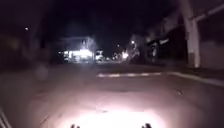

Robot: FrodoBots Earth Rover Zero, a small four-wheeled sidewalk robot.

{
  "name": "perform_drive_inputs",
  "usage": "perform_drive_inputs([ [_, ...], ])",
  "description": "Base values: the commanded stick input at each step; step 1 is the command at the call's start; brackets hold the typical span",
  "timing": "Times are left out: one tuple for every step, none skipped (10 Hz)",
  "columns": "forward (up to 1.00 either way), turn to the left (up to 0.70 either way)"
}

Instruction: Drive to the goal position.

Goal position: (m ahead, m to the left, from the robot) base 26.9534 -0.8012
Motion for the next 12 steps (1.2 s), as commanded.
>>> perform_drive_inputs([
  [0.70,0.00],
  [0.70,0.00],
  [0.70,0.00],
  [0.70,0.00],
  [0.70,0.00],
  [0.70,0.00],
  [0.70,0.00],
  [0.70,0.00],
  [0.70,0.00],
  [0.70,0.00],
  [0.70,0.00],
  [0.70,0.00],
])
